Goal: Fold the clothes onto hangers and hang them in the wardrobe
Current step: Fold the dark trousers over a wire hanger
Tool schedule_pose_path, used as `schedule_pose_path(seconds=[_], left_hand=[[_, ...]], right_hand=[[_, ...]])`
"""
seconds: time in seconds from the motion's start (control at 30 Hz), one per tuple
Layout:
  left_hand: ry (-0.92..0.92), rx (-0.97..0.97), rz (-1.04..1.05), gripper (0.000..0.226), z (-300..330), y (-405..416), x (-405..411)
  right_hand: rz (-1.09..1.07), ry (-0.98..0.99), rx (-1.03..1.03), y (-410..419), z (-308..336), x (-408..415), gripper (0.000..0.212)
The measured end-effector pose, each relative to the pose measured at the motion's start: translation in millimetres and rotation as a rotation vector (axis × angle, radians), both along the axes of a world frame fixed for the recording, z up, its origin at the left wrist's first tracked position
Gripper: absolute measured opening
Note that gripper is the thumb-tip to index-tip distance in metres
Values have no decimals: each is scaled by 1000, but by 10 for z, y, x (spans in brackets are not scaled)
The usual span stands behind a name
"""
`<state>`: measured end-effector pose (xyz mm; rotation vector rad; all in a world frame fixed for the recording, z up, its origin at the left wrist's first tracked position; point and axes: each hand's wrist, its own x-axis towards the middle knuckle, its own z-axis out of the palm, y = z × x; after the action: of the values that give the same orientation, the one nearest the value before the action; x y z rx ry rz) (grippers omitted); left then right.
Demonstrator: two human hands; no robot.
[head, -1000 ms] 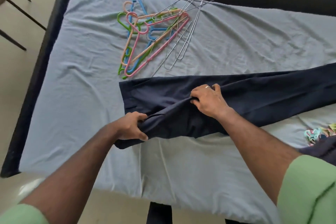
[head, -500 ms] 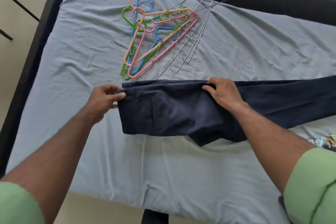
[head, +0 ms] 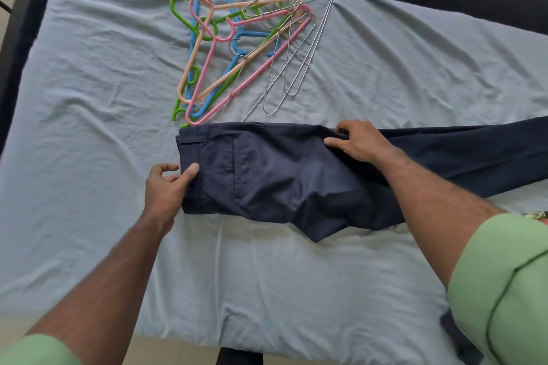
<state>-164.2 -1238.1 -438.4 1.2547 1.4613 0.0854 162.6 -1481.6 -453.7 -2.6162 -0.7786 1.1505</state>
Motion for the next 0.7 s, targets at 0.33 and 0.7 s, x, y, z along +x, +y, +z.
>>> schedule_pose_path(seconds=[0.33,0.7], left_hand=[[-157,-37,-73,21,-33,-157,23],[-67,-45,-184,37,-81,-83,-142]], right_hand=[[-4,-116,-22,-365,115,289,14],[72,-520,-146,-326,11,101,31]])
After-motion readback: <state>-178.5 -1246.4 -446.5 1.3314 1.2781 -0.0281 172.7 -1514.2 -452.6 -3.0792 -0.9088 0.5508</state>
